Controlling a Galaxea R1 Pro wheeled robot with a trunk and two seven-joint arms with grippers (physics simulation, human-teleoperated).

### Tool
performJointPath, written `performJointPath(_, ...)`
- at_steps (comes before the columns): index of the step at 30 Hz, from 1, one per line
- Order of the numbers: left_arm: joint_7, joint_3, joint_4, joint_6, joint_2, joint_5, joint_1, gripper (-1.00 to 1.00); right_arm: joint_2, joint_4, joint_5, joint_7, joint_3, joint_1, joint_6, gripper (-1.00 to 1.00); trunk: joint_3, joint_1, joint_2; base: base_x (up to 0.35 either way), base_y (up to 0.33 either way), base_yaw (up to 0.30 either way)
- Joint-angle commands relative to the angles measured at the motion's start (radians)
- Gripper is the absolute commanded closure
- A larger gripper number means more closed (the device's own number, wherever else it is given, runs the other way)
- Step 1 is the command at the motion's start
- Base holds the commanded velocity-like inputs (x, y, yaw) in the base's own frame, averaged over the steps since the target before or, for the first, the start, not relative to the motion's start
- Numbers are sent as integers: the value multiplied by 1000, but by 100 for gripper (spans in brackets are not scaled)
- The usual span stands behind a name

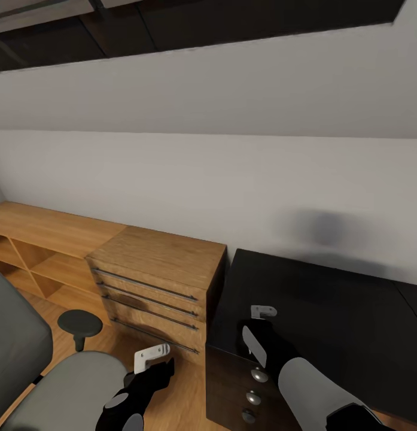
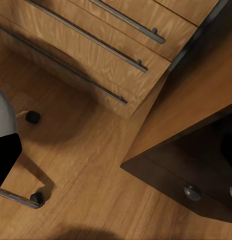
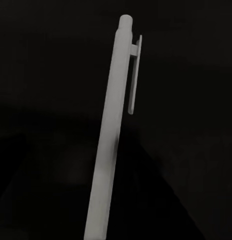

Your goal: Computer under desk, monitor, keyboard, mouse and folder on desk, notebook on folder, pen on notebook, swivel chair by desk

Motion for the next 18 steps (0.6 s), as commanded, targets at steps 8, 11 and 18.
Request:
performJointPath(8, 9, -2, -2, 2, 1, 8, -1, -100, 0, 0, -13, -9, 6, 0, 15, 100, -1, 0, -1, 0, 0, 0)
performJointPath(11, 10, -2, -2, 2, 1, 8, -1, -100, 0, -1, -42, -9, 7, 0, 15, 100, -1, 0, -1, 0, 0, 0)
performJointPath(18, 9, -2, -2, 2, 1, 8, -1, -100, -4, -3, -85, 42, 7, 0, 27, 100, -1, 0, -1, 0, 0, 0)
